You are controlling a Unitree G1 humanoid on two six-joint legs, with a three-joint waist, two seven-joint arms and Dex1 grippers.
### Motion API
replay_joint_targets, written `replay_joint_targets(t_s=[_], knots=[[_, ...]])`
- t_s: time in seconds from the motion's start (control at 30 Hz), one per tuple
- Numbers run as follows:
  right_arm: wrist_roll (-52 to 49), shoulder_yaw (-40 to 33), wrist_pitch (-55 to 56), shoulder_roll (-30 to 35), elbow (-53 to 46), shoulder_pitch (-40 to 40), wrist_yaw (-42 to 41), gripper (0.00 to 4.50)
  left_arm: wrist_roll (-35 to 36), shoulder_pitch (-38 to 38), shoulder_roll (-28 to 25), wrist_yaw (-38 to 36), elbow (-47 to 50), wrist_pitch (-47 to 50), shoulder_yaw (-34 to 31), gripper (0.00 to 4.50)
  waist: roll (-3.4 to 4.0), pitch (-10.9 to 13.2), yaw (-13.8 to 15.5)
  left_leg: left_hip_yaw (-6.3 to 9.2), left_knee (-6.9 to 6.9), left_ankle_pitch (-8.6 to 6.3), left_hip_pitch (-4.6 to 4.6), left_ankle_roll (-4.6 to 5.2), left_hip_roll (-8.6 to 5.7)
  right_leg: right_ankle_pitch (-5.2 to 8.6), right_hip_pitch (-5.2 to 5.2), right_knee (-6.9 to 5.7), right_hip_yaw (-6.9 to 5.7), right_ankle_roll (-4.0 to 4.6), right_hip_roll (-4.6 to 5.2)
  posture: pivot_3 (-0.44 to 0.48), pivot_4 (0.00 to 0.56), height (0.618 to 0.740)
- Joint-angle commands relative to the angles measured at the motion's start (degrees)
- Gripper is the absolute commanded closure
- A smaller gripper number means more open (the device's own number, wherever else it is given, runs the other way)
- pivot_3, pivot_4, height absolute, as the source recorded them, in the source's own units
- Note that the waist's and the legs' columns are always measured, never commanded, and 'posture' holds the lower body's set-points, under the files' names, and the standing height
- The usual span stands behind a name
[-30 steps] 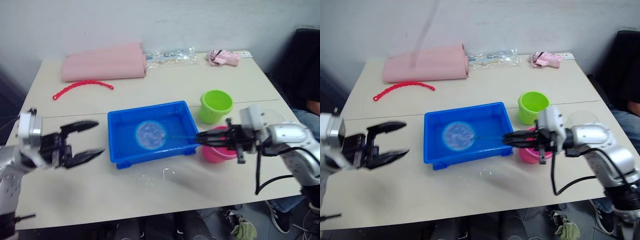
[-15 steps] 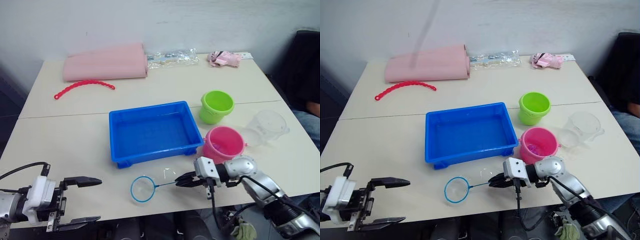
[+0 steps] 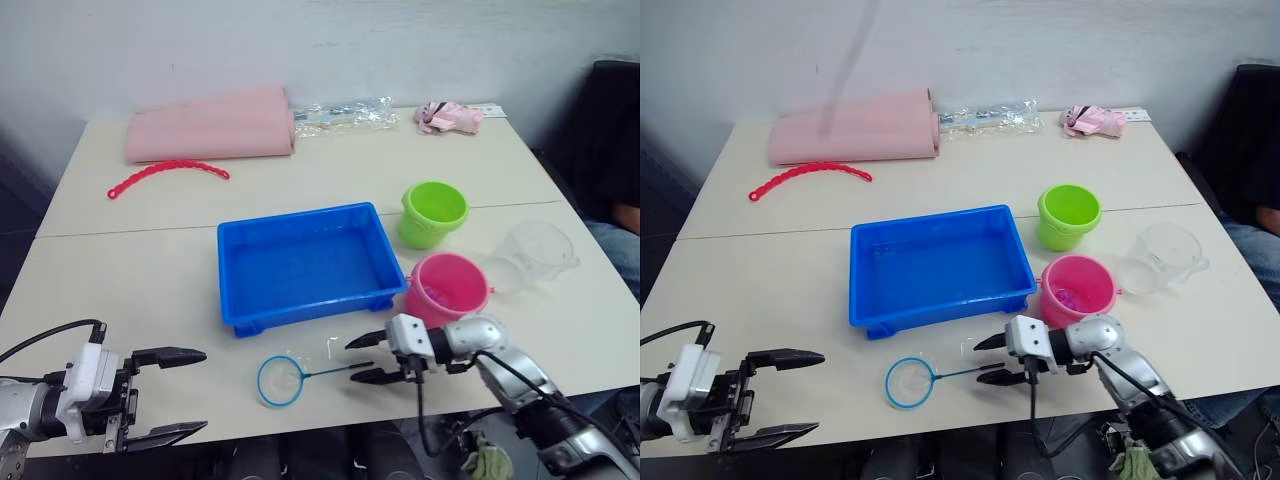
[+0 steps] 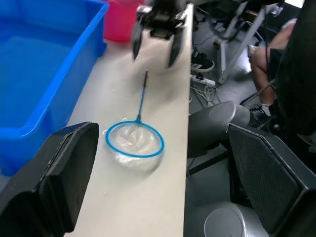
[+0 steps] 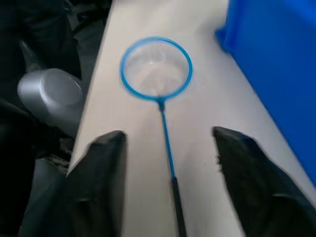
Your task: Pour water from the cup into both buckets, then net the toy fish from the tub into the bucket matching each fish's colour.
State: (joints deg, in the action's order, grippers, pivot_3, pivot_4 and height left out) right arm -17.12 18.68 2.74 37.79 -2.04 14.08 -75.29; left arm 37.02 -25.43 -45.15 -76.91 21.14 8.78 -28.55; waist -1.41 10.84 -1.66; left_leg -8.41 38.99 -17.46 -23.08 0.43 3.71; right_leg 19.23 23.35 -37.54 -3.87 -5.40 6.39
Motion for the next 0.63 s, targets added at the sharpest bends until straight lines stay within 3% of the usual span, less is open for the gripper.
replay_joint_targets(t_s=[0.03, 0.1, 0.27, 0.43, 0.63], knots=[[-7.3, -6.2, -2.9, 4.2, -9.4, -3.9, -2.1, 0.05, -1.8, -0.1, 0.7, 5.0, -1.8, -0.1, -3.4, 0.00, 0.01, 0.0, 0.1, 0.01, 0.00, 0.00, -0.01, 0.00, 0.00, 0.00, 0.00, 0.00, -0.01, 0.00, 0.01, 0.000, 0.150, 0.740], [-10.1, -8.7, -4.8, 6.1, -12.6, -5.7, -2.2, 0.05, -4.4, -0.7, 0.3, 8.2, -2.4, 0.5, -4.0, 0.00, 0.00, 0.0, 0.1, 0.01, -0.01, -0.02, 0.00, 0.02, -0.01, 0.00, -0.01, 0.02, -0.01, 0.00, 0.04, 0.000, 0.150, 0.740], [-18.3, -24.2, -7.6, 13.0, -17.8, -12.7, -3.0, 0.05, -10.1, -5.3, 3.3, 14.4, -5.4, -2.7, -9.2, 0.00, -0.02, 0.0, 0.0, 0.01, -0.06, -0.14, 0.03, 0.07, -0.01, 0.00, -0.05, 0.10, 0.01, -0.01, 0.07, 0.000, 0.150, 0.740], [-19.0, -39.0, -5.8, 17.2, -11.8, -18.1, -5.8, 0.05, -12.6, -5.6, 5.6, 16.0, -9.9, -7.5, -9.1, 0.00, -0.07, 0.0, 0.2, -0.01, -0.06, -0.28, 0.03, 0.29, -0.01, 0.00, -0.10, 0.20, 0.00, -0.01, 0.06, 0.000, 0.150, 0.740], [-14.5, -43.6, 0.9, 18.8, -0.1, -18.5, -8.9, 0.05, -14.8, 0.4, 4.7, 18.9, -13.7, -10.3, -7.2, 0.00, -0.07, 0.0, 0.6, 0.07, -0.16, -0.56, 0.87, 0.35, 0.03, -0.01, -1.06, 0.50, -0.14, -0.01, 0.09, 0.000, 0.150, 0.740]])
